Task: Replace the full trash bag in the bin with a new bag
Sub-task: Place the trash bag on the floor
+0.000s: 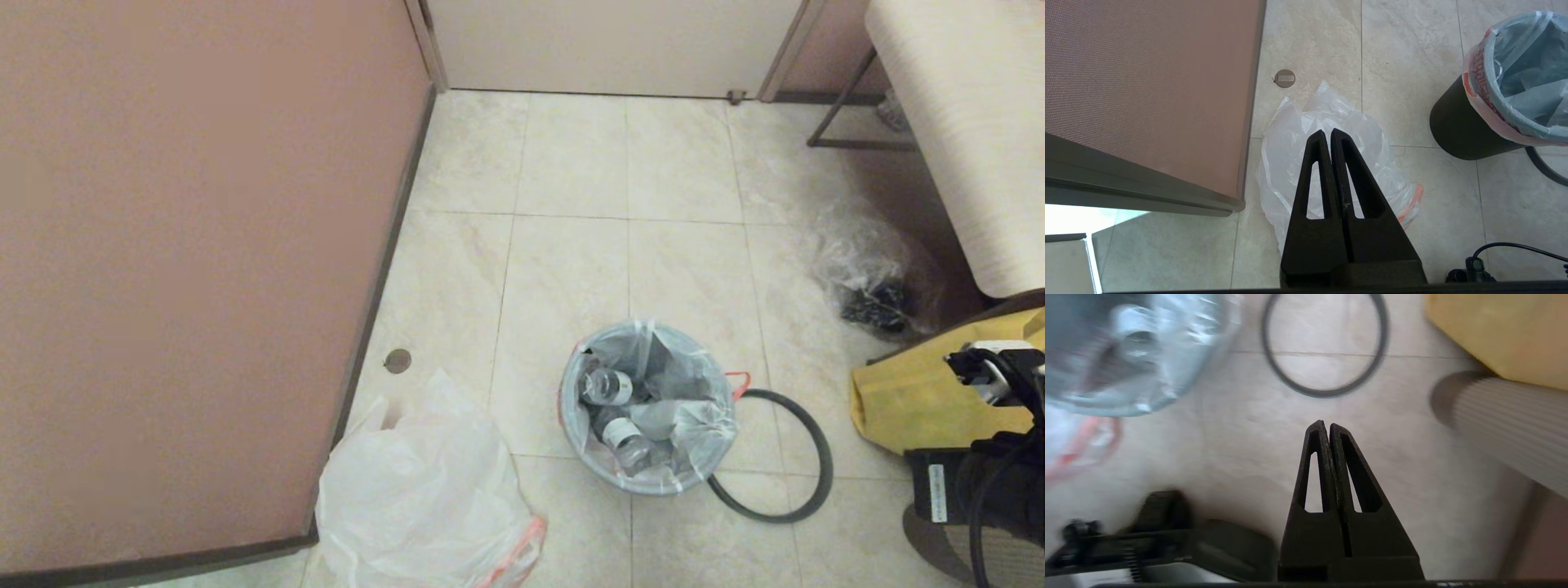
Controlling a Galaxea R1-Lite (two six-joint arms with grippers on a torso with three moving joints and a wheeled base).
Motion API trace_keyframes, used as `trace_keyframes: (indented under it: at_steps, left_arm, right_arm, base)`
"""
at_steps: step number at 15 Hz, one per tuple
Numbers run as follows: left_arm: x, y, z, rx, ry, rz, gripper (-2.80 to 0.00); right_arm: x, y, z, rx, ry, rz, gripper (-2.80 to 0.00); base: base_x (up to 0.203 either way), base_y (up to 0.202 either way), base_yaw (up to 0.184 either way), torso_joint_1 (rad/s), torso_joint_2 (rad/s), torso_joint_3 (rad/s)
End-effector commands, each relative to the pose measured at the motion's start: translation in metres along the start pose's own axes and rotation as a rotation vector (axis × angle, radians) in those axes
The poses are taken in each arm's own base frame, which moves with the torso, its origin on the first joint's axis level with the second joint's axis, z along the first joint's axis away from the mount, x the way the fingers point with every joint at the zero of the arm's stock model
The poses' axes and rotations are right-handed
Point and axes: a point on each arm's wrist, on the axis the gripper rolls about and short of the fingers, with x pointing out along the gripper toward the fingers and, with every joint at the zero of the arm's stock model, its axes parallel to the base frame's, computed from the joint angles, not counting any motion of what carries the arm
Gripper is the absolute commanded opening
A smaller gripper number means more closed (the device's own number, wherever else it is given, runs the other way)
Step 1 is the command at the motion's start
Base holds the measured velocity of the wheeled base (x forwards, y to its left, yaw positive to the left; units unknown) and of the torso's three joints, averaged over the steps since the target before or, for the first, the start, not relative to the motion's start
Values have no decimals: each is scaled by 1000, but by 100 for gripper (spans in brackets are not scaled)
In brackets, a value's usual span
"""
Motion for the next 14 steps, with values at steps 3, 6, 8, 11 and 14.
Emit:
trace_keyframes:
  at_steps: [3, 6, 8, 11, 14]
  left_arm:
    - [0, 0, 0, 0, 1, 0, -280]
    - [0, 0, 0, 0, 1, 0, -280]
    - [0, 0, 0, 0, 1, 0, -280]
    - [0, 0, 0, 0, 1, 0, -280]
    - [0, 0, 0, 0, 1, 0, -280]
  right_arm:
    - [-5, 1, 3, 27, -23, 19, -280]
    - [-3, 3, 6, 62, -21, 52, -280]
    - [-2, 2, 7, 79, -10, 91, -280]
    - [18, 1, 6, 116, 69, 122, -280]
    - [72, -9, 7, 125, 136, 138, -280]
  base:
    - [0, 0, 0, 0, 0, 0]
    - [0, 0, 0, 0, 0, 0]
    - [0, 0, 0, 0, 0, 0]
    - [0, 0, 0, 0, 0, 0]
    - [0, 0, 0, 0, 0, 0]
